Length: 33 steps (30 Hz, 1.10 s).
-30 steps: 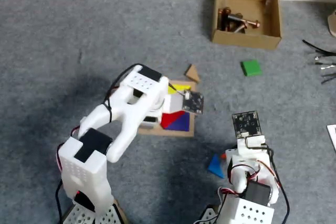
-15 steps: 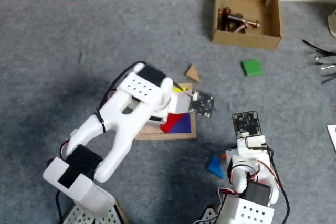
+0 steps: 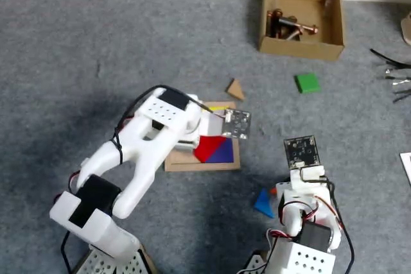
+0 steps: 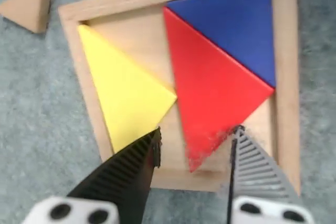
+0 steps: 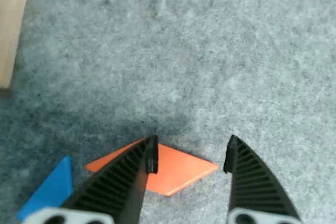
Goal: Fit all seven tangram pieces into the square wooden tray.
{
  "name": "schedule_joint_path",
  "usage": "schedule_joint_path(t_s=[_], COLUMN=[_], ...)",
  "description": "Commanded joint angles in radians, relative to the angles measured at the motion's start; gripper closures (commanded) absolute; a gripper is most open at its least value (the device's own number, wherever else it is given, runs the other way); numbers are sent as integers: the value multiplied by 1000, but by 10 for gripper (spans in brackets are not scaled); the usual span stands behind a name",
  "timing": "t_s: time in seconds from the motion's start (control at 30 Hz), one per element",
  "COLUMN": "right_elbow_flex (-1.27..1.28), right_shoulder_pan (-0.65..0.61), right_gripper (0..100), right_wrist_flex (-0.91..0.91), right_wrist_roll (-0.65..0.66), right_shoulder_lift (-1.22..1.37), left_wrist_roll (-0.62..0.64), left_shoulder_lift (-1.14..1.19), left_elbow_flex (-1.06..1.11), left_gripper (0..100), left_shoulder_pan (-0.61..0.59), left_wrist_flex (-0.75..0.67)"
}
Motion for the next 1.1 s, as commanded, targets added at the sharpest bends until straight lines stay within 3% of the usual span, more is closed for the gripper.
schedule_joint_path(t_s=[0.0,0.17,0.33,0.5,0.8,1.07], right_elbow_flex=[104,104,104,104,104,104], right_shoulder_pan=[-18,-18,-18,-18,-18,-18], right_gripper=[796,796,796,796,796,796], right_wrist_flex=[-22,-22,-22,-22,-22,-22], right_wrist_roll=[9,9,9,9,9,9], right_shoulder_lift=[-10,-10,-10,-10,-10,-10], left_wrist_roll=[-6,72,166,170,170,172], left_shoulder_lift=[-54,-54,-54,-54,58,76], left_elbow_flex=[-4,-4,12,41,50,30], left_gripper=[785,780,671,671,671,671], left_shoulder_pan=[-15,4,19,19,13,16], left_wrist_flex=[-12,-11,-11,-17,-149,-144])
